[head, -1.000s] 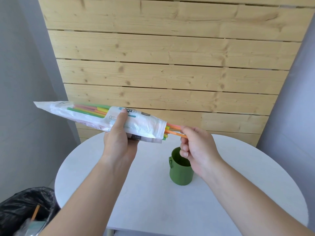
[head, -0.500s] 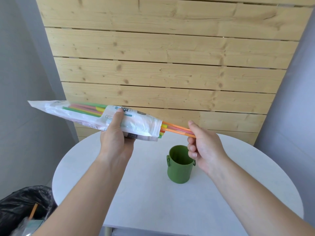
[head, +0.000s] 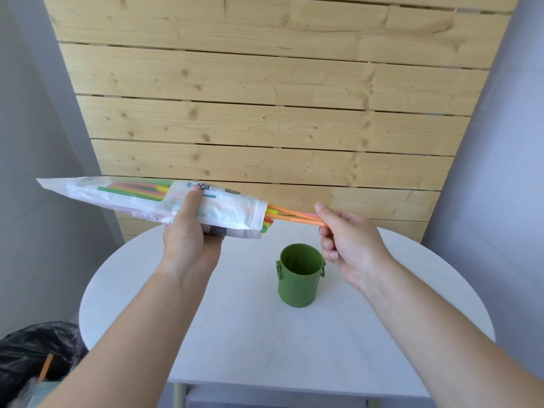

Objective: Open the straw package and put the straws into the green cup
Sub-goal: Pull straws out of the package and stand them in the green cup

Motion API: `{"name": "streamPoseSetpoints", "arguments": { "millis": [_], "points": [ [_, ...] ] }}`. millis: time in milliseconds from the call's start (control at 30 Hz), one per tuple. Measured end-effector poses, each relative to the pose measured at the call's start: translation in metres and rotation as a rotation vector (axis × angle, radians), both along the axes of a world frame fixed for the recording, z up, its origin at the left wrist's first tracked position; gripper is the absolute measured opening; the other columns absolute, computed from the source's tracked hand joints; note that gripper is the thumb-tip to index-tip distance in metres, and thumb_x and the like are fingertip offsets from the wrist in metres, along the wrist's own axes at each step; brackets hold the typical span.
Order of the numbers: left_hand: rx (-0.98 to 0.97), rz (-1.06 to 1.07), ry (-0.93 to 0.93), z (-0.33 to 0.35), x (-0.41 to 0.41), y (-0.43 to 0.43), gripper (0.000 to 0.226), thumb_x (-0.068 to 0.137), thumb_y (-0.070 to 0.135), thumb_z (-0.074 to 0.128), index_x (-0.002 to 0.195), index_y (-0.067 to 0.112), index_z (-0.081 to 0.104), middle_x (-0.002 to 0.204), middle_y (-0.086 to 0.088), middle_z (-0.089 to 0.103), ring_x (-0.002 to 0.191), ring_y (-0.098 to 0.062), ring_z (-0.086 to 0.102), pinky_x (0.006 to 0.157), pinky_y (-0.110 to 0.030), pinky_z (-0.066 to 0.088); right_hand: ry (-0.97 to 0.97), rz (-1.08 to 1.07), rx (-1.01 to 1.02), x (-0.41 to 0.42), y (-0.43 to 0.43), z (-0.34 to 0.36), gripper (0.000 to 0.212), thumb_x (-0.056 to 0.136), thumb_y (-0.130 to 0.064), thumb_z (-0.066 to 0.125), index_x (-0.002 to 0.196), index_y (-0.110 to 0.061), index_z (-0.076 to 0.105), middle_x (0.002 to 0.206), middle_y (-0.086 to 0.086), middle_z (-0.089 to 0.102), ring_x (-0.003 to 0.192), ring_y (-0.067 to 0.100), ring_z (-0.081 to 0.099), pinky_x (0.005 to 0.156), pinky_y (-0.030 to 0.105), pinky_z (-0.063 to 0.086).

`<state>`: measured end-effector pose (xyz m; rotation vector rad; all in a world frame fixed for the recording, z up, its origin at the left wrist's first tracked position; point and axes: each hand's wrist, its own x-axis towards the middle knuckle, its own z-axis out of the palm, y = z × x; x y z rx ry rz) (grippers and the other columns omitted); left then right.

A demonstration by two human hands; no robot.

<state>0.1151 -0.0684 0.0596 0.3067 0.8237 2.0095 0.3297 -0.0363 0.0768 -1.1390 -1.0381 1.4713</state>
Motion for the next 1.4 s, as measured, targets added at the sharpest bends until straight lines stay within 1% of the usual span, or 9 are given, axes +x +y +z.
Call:
{"name": "streamPoseSetpoints", "arguments": {
  "millis": [133,267,433,667,900,1033,1100,1233,1400],
  "points": [
    [0.011,-0.009,-0.041,0.002,-0.006,-0.006,0.045,0.097,0.021,0.071,0.139,0.01,0.059,0.131,-0.008,0.073,0.113,-0.024,0.075,0.1,-0.05,0.058,-0.03,-0.01,0.03,0.02,0.0,0.003,0.021,0.091,-0.024,0.073,0.083,-0.01,0.06,0.056,0.0,0.051,0.044,0.01,0.042,0.037,0.019,0.032],
    [-0.002,0.012,-0.093,0.002,-0.016,-0.012,0.039,0.097,0.02,0.071,0.134,0.01,0.062,0.125,-0.008,0.076,0.11,-0.024,0.076,0.099,-0.051,0.058,-0.105,-0.041,0.106,0.04,0.004,0.007,0.022,0.092,-0.02,0.072,0.077,-0.008,0.06,0.056,0.002,0.05,0.043,0.01,0.039,0.036,0.019,0.029],
    [-0.009,0.011,-0.097,-0.004,-0.021,-0.014,0.036,0.098,0.02,0.071,0.131,0.01,0.061,0.126,-0.009,0.075,0.11,-0.024,0.076,0.098,-0.052,0.058,-0.237,-0.041,0.191,0.071,0.014,0.015,0.02,0.093,-0.017,0.071,0.08,-0.005,0.062,0.06,0.005,0.047,0.043,0.011,0.037,0.036,0.018,0.027],
    [-0.047,0.025,-0.101,-0.017,-0.024,-0.006,0.046,0.094,0.023,0.074,0.137,0.011,0.06,0.124,-0.006,0.077,0.108,-0.023,0.077,0.098,-0.05,0.059,-0.318,-0.087,0.203,0.124,0.022,0.018,0.025,0.095,-0.018,0.067,0.074,-0.008,0.058,0.064,0.005,0.043,0.047,0.013,0.035,0.036,0.018,0.026],
    [-0.047,-0.002,-0.072,-0.02,-0.006,0.0,0.049,0.096,0.024,0.073,0.141,0.011,0.058,0.13,-0.007,0.074,0.111,-0.023,0.076,0.096,-0.049,0.06,-0.546,-0.088,0.189,0.152,0.019,0.009,0.026,0.093,-0.022,0.07,0.077,-0.003,0.063,0.06,0.005,0.046,0.045,0.014,0.036,0.037,0.017,0.031],
    [-0.059,-0.037,-0.04,-0.021,0.007,0.002,0.052,0.096,0.024,0.073,0.143,0.01,0.056,0.132,-0.008,0.073,0.111,-0.023,0.075,0.097,-0.048,0.06,-0.634,-0.089,0.215,0.151,0.017,0.013,0.026,0.092,-0.024,0.071,0.083,0.001,0.068,0.064,0.009,0.051,0.05,0.017,0.038,0.04,0.019,0.032],
    [-0.074,-0.05,-0.035,-0.021,0.013,0.003,0.052,0.095,0.024,0.073,0.143,0.01,0.056,0.132,-0.008,0.073,0.11,-0.023,0.076,0.095,-0.047,0.061,-0.649,-0.099,0.229,0.146,0.019,0.017,0.025,0.091,-0.025,0.072,0.083,-0.001,0.068,0.063,0.007,0.052,0.048,0.017,0.039,0.04,0.019,0.032],
    [-0.094,-0.073,-0.029,-0.022,0.02,0.004,0.05,0.096,0.024,0.072,0.142,0.009,0.057,0.131,-0.009,0.073,0.109,-0.023,0.076,0.083,-0.041,0.064,-0.623,-0.098,0.259,0.124,0.023,0.026,0.025,0.089,-0.025,0.073,0.072,-0.011,0.062,0.054,0.0,0.051,0.04,0.012,0.037,0.041,0.021,0.031],
    [-0.102,-0.093,-0.019,-0.023,0.025,0.003,0.047,0.097,0.021,0.072,0.14,0.008,0.058,0.12,-0.009,0.075,0.102,-0.025,0.076,0.079,-0.039,0.064,-0.547,-0.182,0.352,0.088,0.033,0.032,0.028,0.087,-0.033,0.073,0.072,-0.014,0.06,0.057,0.0,0.053,0.047,0.017,0.041,0.049,0.027,0.036]
  ]
}}
